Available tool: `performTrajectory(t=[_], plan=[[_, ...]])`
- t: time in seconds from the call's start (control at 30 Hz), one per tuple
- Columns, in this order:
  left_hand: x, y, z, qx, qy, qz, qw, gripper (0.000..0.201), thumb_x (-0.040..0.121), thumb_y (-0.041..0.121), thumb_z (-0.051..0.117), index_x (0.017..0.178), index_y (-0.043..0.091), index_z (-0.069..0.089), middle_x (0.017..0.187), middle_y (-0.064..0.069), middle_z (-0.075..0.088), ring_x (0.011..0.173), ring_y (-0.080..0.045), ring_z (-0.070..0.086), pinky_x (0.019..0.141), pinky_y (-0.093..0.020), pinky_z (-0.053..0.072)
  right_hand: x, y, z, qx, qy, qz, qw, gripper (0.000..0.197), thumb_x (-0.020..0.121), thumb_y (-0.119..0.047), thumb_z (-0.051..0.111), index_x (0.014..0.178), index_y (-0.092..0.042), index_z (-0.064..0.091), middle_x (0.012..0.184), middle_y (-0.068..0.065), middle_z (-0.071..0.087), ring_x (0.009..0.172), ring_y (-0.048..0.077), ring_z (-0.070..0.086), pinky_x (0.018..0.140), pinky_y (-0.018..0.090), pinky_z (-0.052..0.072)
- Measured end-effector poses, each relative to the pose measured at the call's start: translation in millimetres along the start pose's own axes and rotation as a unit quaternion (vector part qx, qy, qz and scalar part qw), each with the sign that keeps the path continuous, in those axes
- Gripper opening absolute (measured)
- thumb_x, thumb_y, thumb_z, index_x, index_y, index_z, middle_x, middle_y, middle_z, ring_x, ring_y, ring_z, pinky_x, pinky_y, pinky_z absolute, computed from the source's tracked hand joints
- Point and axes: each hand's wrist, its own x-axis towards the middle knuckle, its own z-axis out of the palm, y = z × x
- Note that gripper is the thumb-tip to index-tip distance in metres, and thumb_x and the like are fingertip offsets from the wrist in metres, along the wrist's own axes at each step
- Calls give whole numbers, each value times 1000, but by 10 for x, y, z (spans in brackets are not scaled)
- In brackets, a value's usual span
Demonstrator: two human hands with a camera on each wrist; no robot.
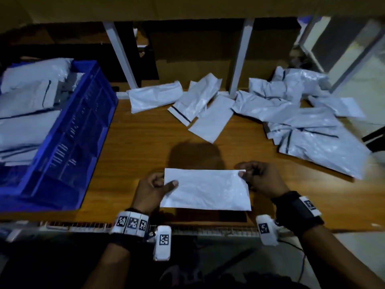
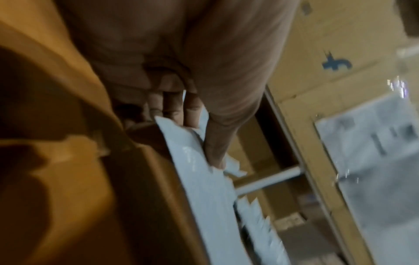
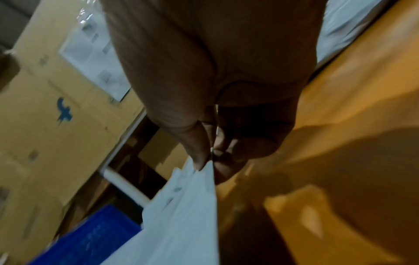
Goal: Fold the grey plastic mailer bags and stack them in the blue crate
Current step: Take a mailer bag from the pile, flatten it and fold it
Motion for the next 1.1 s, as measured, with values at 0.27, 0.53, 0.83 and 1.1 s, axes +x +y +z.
performTrajectory(t=[0.27,0.53,0.83,1.1], plan=[[-405,-278,169,371,118,50,920,76,79,76,65,133,23,60,114,-5,67,105,-30,64,90,-43,54,-512,210,106,-233,112,3,966,29,95,-40,67,121,-29,68,120,-3,66,101,24,68,81,39,56],[-341,-346,689,563,21,263,783,70,103,52,18,157,11,36,167,-10,25,156,-26,20,124,-51,23,-691,210,1036,-397,17,-161,904,63,106,-52,30,157,-16,34,170,12,16,158,27,10,123,57,17],[-190,-591,828,638,-37,227,735,72,101,48,7,163,11,1,171,-10,-7,158,-24,-9,127,-49,-2,-645,218,1250,-431,-39,-105,895,86,99,-72,-5,164,-17,1,170,-1,-14,155,14,-19,125,56,-7],[-160,-616,837,643,-49,212,734,74,100,53,4,163,14,-2,170,-10,-14,157,-23,-14,127,-51,0,-631,250,1256,-448,-51,-100,887,78,104,-65,0,164,-16,-1,170,0,-13,156,15,-18,125,57,-6]])
